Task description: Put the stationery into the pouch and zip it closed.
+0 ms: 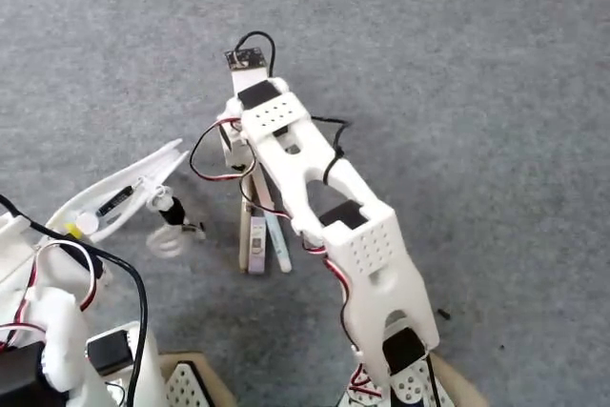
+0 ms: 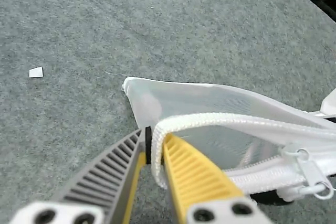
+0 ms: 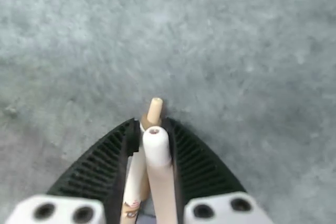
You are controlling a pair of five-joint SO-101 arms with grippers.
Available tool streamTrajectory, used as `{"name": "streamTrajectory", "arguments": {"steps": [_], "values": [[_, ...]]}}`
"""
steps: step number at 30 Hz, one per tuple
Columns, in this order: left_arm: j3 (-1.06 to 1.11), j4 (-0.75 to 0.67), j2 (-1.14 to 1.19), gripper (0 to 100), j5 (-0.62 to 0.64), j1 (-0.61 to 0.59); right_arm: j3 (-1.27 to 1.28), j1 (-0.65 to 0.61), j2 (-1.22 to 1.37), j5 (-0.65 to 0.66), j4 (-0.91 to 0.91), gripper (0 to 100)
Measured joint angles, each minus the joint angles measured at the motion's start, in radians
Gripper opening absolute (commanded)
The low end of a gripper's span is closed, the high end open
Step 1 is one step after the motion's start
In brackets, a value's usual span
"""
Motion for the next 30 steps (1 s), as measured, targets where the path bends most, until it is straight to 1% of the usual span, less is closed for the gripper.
{"name": "streamTrajectory", "arguments": {"steps": [12, 22, 30], "values": [[0.000, 0.000, 0.000, 3, 0.000, 0.000, 0.000, 0.031, -0.219, 0.176, 0.012, 1.2], [0.000, 0.000, 0.000, 3, 0.000, 0.000, 0.000, 0.031, -0.443, 0.195, -0.040, 1.2], [0.000, 0.000, 0.000, 3, 0.000, 0.000, 0.000, 0.031, -0.735, 0.195, -0.043, 1.2]]}}
